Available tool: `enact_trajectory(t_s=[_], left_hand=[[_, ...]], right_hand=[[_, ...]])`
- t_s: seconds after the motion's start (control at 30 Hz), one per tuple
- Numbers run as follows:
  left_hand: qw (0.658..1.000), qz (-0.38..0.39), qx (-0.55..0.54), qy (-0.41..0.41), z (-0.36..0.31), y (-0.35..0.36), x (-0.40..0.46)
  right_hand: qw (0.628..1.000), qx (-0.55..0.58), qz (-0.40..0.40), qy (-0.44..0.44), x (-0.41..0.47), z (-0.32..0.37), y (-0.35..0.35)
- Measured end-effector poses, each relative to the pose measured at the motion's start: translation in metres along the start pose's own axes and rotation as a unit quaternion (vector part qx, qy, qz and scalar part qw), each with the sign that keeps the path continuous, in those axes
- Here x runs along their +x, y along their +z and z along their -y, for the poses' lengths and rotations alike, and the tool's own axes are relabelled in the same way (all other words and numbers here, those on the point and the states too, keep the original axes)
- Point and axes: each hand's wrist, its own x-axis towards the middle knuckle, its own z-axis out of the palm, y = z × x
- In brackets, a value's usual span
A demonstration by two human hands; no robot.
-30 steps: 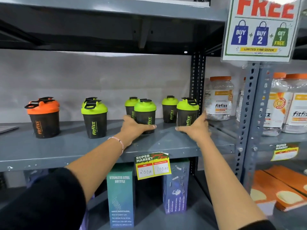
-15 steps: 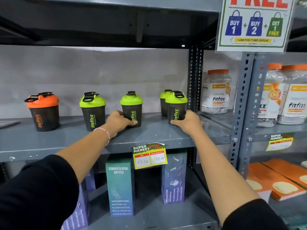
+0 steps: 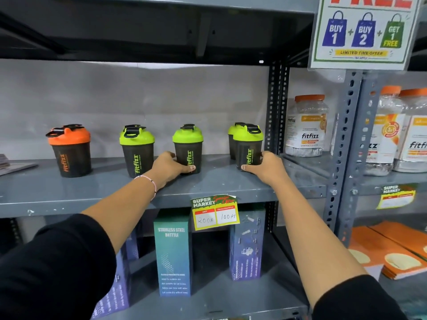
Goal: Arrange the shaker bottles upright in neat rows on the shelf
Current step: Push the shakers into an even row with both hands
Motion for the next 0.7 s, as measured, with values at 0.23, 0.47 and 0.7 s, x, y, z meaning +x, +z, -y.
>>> enact_trajectory(t_s=[0.23,0.47,0.7], left_hand=[[0.996,-0.029,-0.056,0.059,0.028,-0.062,-0.041],[0.946,-0.314,-0.083,-0.019,0.103,-0.192,-0.057],[0.96,-0.266,-0.055,-0.059,0.118,-0.223,0.001]], right_hand=[[0.974,0.14,-0.163,-0.072,-0.062,0.037,0.029],[0.961,0.219,0.142,-0.088,-0.086,0.147,0.131],[0.97,0.193,0.144,-0.016,-0.056,0.206,0.18]])
